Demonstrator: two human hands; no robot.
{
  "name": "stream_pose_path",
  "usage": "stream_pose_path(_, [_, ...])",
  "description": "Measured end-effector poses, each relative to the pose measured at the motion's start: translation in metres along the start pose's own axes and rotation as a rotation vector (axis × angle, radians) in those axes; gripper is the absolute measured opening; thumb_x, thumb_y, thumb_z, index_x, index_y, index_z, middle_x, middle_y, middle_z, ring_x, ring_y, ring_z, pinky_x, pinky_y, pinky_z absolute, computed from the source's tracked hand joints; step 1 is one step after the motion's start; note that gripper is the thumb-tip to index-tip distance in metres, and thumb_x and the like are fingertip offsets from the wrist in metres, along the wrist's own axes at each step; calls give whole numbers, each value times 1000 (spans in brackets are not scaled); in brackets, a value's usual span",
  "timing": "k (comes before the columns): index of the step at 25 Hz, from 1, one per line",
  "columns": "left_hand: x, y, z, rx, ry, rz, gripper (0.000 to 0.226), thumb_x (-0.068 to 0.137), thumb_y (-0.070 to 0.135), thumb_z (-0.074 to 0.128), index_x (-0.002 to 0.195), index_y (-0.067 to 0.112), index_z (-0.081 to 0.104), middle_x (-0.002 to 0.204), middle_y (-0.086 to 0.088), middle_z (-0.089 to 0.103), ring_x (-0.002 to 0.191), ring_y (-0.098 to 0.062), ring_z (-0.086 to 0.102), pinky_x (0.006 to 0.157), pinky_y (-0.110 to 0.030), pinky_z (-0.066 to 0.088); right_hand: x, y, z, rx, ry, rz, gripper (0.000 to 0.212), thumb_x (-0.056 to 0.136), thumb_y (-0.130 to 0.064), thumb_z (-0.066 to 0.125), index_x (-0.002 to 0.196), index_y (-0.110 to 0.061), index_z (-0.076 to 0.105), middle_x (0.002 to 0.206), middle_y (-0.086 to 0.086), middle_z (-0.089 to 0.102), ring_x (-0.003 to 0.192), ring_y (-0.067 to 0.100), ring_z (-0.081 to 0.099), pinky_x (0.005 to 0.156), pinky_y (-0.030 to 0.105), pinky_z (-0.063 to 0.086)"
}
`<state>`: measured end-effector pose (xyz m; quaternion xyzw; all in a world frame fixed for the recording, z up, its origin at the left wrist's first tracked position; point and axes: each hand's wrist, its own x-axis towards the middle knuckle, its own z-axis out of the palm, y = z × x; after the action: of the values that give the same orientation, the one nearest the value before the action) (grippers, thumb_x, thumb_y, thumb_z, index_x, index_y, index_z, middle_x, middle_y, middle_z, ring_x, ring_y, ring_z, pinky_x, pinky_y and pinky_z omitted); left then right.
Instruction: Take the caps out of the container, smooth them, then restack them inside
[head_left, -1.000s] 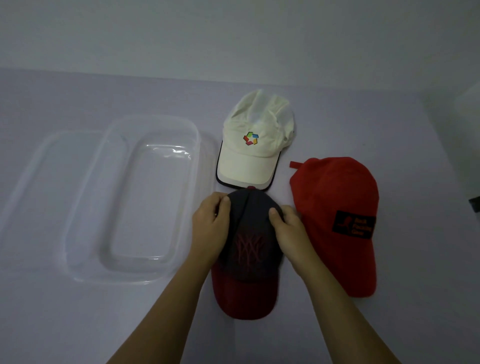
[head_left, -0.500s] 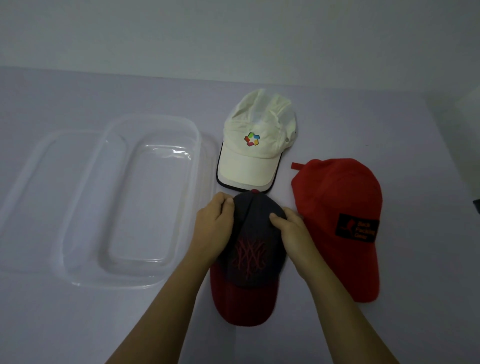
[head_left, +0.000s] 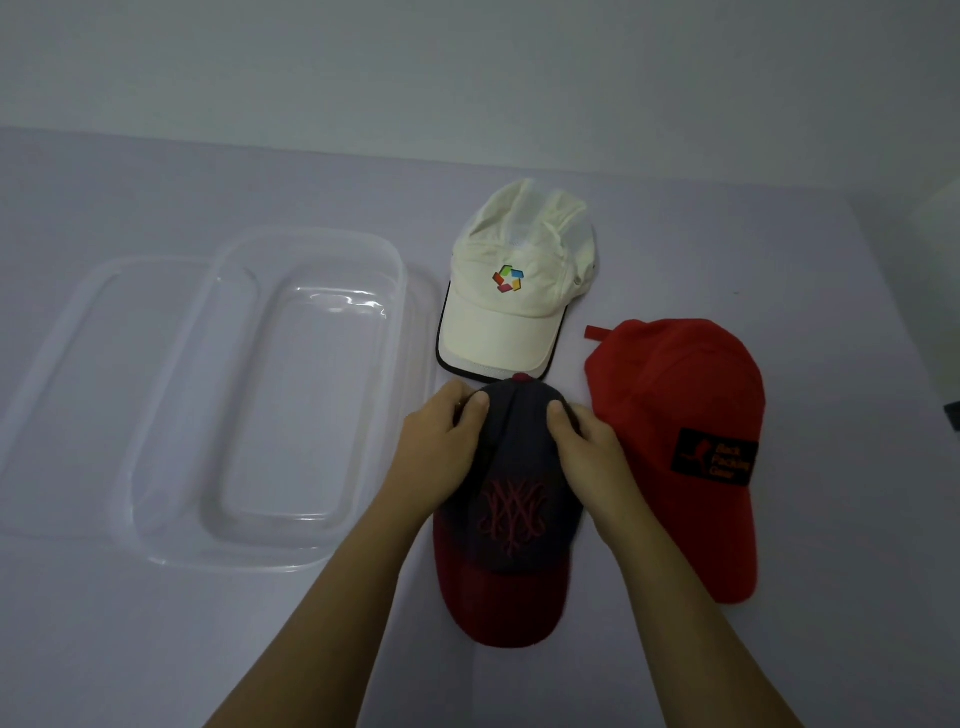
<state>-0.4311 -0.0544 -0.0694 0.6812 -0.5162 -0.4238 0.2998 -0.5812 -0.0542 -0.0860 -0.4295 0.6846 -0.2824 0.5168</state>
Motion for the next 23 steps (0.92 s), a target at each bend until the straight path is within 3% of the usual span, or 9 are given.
stream_pose_path(2, [-1,-3,2,9,17,10,27,97,31,42,89,7,53,66,0,52,55,-7,45,47,-7,37,0,0,0,-128,63,-18,32,98,-39,37,93,-20,63,89,-2,61,90,17,56,82,34,46])
stream_pose_path(4, [-1,-3,3,73,23,14,33,95,37,44,88,6,54,65,1,52,55,-7,46,48,-11,37,-3,-1,4,-182,147,-58,39,99,-36,31,69,-22,51,69,-5,52,76,19,52,69,30,38])
stream_pose_path(5, [-1,-3,3,119,25,12,38,93,43,46,87,6,54,66,1,53,57,-7,47,50,-14,37,-4,-1,7,-170,172,-77,40,100,-36,31,66,-22,48,66,-5,50,71,18,51,66,30,36])
stream_pose_path(8, [2,-4,6,220,-19,-12,49,92,52,38,69,10,49,64,0,47,60,-14,45,55,-24,35,-9,-4,7,-106,209,-69,43,98,-36,36,65,-13,51,61,-2,50,60,14,49,55,30,35])
stream_pose_path(10, [5,-4,5,250,-67,-27,43,96,42,33,61,18,35,63,2,39,68,-19,42,60,-27,33,-8,-5,4,-123,153,-30,42,96,-38,39,78,-5,57,67,2,52,62,13,48,57,29,36])
stream_pose_path(12, [6,-3,1,182,-80,-7,34,96,31,36,66,15,38,67,1,42,68,-17,42,57,-24,31,-7,-6,2,-98,74,7,38,97,-35,38,85,-4,57,72,4,51,63,10,45,59,28,35])
stream_pose_path(14, [6,0,-4,89,-68,25,27,96,25,40,73,15,46,69,2,48,63,-10,44,53,-15,35,-8,-7,2,-73,32,-34,34,98,-30,36,77,-7,51,67,3,44,62,12,40,57,30,31])
stream_pose_path(18, [0,-1,-2,30,-55,114,28,98,26,37,71,28,40,62,6,46,53,-1,45,51,-7,37,-11,-8,-1,-136,18,-135,33,100,-31,30,72,-16,39,63,-2,36,56,10,36,52,24,30])
stream_pose_path(23, [1,0,4,46,27,119,30,98,23,39,68,27,43,64,7,48,57,-4,44,53,-5,37,-10,0,7,-82,70,-171,32,100,-32,28,71,-23,38,61,-4,34,55,7,34,52,23,30])
